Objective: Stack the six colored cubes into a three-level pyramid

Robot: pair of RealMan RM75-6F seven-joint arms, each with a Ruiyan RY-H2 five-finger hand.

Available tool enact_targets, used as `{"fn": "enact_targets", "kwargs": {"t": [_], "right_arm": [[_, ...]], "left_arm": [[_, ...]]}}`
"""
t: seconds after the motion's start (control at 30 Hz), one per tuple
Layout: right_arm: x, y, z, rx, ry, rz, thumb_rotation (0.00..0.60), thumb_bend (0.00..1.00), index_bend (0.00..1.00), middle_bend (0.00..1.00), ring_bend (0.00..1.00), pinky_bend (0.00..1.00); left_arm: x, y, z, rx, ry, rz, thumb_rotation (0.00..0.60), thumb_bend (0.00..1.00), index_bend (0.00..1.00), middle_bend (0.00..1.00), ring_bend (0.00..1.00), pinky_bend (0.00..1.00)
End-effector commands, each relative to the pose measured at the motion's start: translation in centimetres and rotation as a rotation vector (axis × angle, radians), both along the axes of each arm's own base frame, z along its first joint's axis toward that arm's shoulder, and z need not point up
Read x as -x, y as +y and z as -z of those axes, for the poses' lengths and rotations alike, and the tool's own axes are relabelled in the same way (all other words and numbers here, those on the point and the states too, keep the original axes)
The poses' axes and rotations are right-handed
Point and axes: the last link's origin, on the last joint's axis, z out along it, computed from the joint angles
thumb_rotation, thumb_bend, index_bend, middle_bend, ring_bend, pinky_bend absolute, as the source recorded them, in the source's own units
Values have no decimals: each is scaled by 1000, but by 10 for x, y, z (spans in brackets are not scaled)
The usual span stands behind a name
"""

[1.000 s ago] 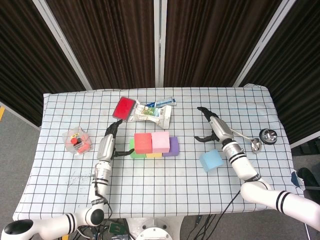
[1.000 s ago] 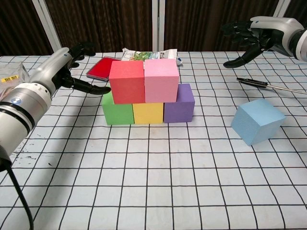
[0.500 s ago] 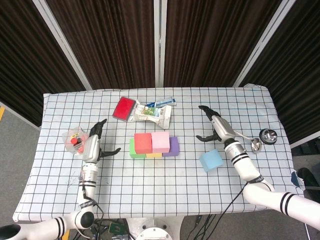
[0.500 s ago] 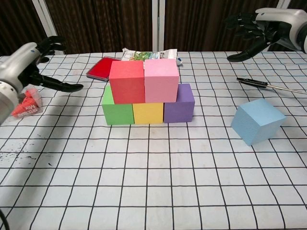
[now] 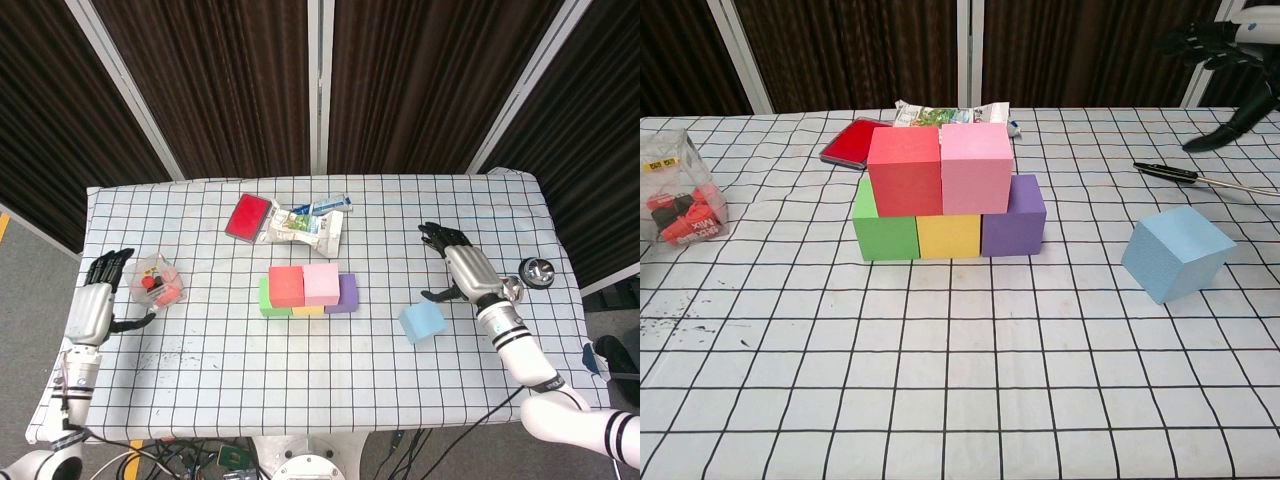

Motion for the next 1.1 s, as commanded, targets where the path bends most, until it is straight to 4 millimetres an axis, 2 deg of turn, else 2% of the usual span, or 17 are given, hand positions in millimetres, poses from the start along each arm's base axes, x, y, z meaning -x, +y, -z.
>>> {"fn": "enact_targets", "kwargs": {"t": [0.03,0.17,0.33,0.57,0.73,0.87,0.97,1.1], "right_arm": [[14,23,0,-27,125,-13,600,4,0,25,0,0],[20,36,6,-41,199,-44,600,0,0,39,0,0],[30,46,21,-59,231,-66,600,0,0,64,0,0],[42,52,39,-104,310,-105,600,0,0,85,0,0],[41,48,50,-106,324,-142,600,0,0,130,0,0],[40,44,59,-83,333,-201,600,0,0,278,0,0],[39,43,65,-81,327,-222,600,10,0,343,2,0],[36,42,67,-68,314,-248,600,70,0,465,58,0]], "left_arm": [[18,-28,-17,26,81,8,600,0,73,76,0,34],[30,-45,-25,14,106,4,600,0,73,78,0,34],[37,-57,-26,-11,76,-3,600,0,73,82,0,33],[42,-62,-22,-49,51,-2,600,0,72,91,0,33],[45,-62,-21,-63,39,-17,600,0,72,91,0,33],[47,-64,-21,-59,38,-25,600,0,72,93,0,33],[48,-65,-21,-58,33,-30,600,0,72,93,0,34],[50,-66,-21,-60,26,-34,600,0,72,93,0,34]]}}
